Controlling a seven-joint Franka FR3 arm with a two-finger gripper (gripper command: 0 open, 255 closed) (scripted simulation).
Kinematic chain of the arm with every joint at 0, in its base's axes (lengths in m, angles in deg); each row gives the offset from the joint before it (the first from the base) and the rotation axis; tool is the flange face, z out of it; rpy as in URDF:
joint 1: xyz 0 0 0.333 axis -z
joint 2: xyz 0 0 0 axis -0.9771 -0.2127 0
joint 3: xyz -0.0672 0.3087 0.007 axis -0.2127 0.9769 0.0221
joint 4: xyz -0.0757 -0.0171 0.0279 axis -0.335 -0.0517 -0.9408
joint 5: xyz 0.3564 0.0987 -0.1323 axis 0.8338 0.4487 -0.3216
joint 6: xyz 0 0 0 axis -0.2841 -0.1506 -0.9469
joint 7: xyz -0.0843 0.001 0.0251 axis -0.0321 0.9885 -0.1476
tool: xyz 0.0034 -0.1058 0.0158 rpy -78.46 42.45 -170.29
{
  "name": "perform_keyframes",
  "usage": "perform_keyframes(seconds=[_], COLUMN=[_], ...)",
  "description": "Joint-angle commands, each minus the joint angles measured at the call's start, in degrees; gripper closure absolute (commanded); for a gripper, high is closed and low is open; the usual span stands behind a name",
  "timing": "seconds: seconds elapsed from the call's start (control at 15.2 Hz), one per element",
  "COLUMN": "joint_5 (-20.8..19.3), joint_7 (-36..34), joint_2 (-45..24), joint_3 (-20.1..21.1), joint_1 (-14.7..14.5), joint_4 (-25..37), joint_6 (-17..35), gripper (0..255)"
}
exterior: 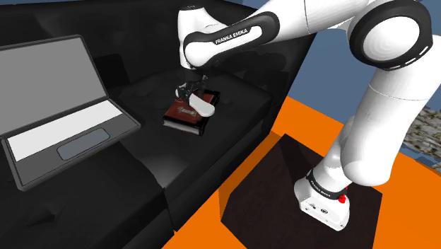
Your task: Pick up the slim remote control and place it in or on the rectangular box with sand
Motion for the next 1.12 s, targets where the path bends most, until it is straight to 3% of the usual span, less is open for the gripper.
perform_keyframes(seconds=[0.0,0.07,0.13,0.46,0.73,1.06], joint_5=[0.01,0.01,0.01,0.01,0.15,0.15], joint_7=[-0.02,-0.02,-0.02,-0.02,0.07,0.07], joint_2=[-0.05,-0.05,-0.09,-0.05,2.11,2.11], joint_3=[0.03,0.02,0.02,0.02,0.09,0.09], joint_1=[-0.03,-0.03,-0.03,-0.03,-0.07,-0.07], joint_4=[-0.02,-0.02,0.02,-0.02,4.56,4.56], joint_6=[0.05,0.05,0.06,0.05,-6.68,-6.68], gripper=[255,255,0,0,0,0])
